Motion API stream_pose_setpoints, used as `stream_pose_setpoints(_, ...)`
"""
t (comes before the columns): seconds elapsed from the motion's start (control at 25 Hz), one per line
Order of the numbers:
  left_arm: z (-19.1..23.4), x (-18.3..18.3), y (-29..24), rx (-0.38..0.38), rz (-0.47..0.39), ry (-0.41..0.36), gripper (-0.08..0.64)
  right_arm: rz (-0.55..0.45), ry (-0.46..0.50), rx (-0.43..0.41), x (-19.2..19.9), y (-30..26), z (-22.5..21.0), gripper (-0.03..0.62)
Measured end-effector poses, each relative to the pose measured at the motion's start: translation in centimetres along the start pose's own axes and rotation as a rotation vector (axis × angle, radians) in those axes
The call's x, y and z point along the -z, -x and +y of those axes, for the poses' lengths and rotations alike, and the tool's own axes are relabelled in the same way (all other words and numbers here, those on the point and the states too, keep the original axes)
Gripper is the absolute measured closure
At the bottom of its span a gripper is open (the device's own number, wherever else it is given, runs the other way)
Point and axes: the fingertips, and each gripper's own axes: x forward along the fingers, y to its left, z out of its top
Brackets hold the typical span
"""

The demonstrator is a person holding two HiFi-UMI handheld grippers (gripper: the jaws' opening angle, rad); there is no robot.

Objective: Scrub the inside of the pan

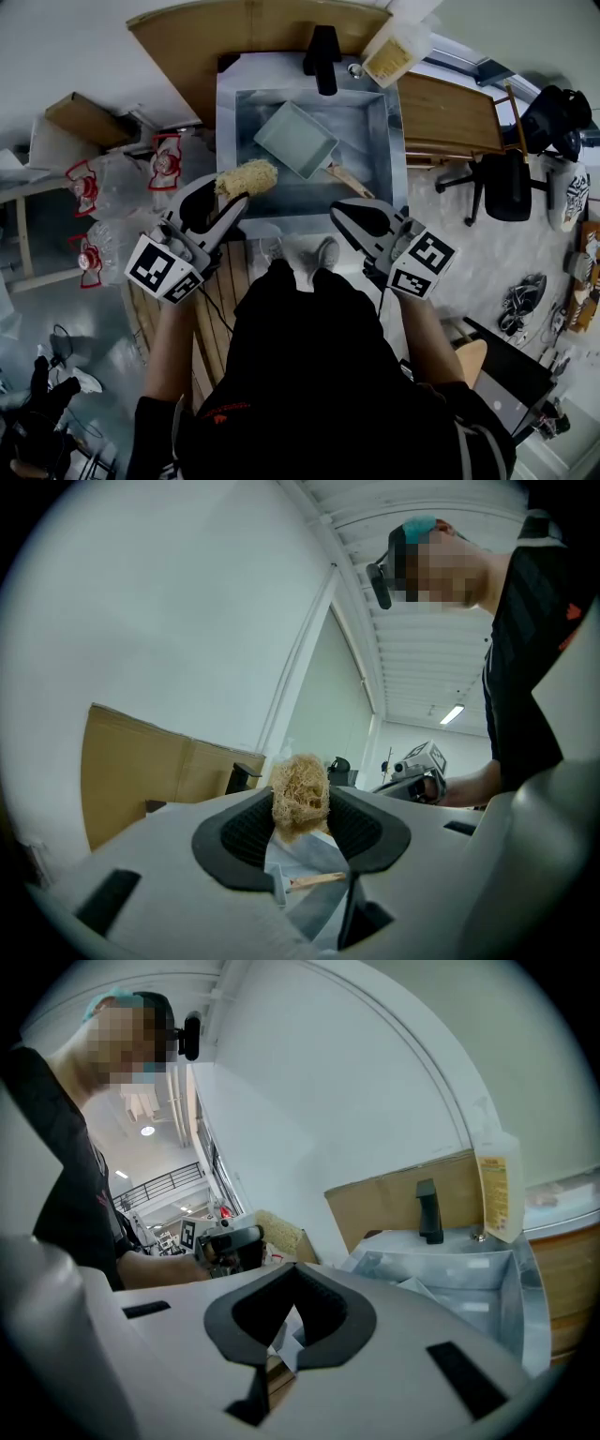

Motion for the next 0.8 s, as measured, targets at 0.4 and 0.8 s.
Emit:
stream_pose_setpoints(0.4,1.3,1.5,-3.5,-0.062,0.028,-0.001,0.38,0.025,-0.018,-0.043,0.4,0.3,-4.2,0.588)
stream_pose_setpoints(0.8,3.4,3.2,-9.3,-0.169,0.081,0.014,0.38,0.071,-0.036,-0.112,-0.5,1.3,-10.9,0.588)
